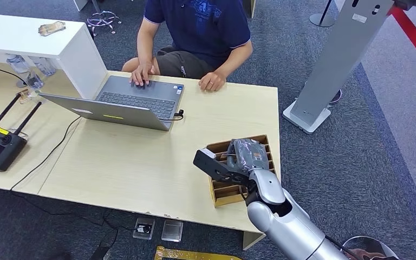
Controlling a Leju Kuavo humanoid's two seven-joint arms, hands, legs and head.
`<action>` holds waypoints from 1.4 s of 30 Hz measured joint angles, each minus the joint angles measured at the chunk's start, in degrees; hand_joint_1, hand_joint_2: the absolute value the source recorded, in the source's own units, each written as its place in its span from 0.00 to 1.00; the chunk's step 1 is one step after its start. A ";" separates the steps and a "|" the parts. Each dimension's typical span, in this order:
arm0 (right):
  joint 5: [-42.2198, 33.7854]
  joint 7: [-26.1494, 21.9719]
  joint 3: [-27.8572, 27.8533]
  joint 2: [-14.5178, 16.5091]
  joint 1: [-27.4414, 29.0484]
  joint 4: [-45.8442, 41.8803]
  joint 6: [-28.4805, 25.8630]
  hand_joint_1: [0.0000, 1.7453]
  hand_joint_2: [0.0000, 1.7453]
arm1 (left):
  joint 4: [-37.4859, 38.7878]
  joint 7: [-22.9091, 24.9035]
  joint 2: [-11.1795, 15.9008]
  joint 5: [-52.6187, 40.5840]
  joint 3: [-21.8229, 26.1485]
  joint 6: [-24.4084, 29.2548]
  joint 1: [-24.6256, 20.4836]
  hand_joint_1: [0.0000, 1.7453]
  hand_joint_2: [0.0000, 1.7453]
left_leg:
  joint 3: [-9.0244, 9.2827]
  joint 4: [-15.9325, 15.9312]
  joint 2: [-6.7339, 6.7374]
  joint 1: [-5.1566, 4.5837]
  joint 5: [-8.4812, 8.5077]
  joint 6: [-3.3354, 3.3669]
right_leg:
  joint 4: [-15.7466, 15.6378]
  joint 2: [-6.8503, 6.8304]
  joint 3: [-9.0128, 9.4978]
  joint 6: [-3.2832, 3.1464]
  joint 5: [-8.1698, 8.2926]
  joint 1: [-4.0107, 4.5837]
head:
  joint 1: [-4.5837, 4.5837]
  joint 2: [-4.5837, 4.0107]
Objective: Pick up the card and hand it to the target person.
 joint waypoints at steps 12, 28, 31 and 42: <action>0.29 0.06 -0.02 0.00 0.01 0.01 -0.25 0.97 1.00 | 0.00 -0.04 -0.02 -0.37 -0.02 0.07 0.00 0.00 0.00 | 0.01 0.00 0.00 0.00 0.00 0.00 | 0.00 0.00 0.00 0.00 0.00 0.00 | 0.00 0.00; 3.50 1.56 -2.31 -3.64 -0.16 -14.13 -2.03 0.97 1.00 | 0.00 -0.98 -0.03 -0.17 0.09 0.09 0.28 0.00 0.00 | 0.03 0.01 0.01 0.00 0.00 0.00 | 0.00 0.02 -0.01 0.00 0.01 0.00 | -0.02 0.00; 3.76 1.45 -3.39 -4.86 -1.42 -18.26 -2.61 0.97 1.00 | 0.00 -1.30 -0.04 -0.38 0.08 0.07 0.31 0.00 0.00 | 0.04 0.01 0.01 0.00 0.00 0.00 | 0.00 0.02 0.01 0.00 0.01 0.00 | 0.00 0.00; -1.68 -4.45 -5.25 -5.84 -8.74 -16.22 -6.42 0.97 1.00 | 0.00 -0.97 -0.26 -3.24 -0.10 -0.09 -0.65 0.00 0.00 | 0.00 0.01 -0.02 0.00 0.01 0.00 | 0.01 0.00 0.02 -0.01 0.01 0.00 | -0.02 0.00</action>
